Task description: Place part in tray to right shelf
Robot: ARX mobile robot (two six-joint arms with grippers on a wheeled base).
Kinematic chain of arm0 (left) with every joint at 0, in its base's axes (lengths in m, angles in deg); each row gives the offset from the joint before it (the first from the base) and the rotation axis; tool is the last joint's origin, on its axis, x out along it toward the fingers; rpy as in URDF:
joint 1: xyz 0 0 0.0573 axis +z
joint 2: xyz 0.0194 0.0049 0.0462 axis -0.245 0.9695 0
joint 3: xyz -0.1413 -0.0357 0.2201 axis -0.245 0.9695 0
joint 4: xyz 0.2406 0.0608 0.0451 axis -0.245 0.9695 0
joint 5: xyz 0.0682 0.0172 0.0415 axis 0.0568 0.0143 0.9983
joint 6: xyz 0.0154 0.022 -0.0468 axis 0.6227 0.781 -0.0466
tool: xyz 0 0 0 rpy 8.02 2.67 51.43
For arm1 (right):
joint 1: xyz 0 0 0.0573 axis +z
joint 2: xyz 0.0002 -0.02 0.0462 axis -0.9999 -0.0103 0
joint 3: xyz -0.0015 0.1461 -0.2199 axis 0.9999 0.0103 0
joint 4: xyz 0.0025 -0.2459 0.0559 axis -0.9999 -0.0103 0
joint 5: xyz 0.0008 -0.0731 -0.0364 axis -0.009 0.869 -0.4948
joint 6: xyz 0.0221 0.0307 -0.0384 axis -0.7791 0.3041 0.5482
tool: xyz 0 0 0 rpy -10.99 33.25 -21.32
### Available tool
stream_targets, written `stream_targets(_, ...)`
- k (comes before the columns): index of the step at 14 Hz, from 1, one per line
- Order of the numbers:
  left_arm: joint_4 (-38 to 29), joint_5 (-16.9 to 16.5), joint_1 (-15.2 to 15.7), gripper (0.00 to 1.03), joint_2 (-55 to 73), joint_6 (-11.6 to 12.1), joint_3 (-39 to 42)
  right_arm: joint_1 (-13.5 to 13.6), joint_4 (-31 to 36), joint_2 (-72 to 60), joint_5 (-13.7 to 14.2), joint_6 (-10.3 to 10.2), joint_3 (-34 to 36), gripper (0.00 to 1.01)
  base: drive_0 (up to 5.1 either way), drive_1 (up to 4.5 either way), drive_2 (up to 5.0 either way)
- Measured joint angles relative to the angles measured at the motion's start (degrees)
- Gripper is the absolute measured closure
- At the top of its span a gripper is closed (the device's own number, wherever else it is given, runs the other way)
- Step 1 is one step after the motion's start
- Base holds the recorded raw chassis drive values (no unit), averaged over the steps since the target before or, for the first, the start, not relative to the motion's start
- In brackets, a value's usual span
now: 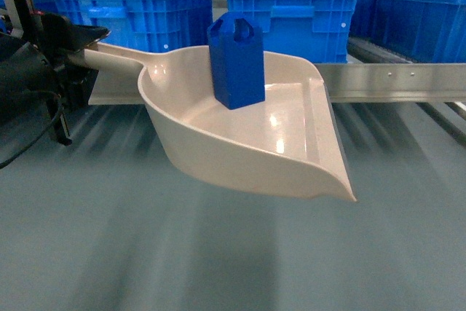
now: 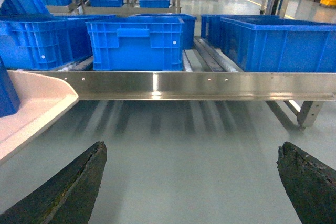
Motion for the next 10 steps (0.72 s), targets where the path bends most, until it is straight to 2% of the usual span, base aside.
stream_targets(10,0.02,-0.2,-0.22,0.9,0.0,0.07,0.0,0.0,-0.02,-0.04,0.0,0.0,0.0,0.03,0.0,3.98,-3.9)
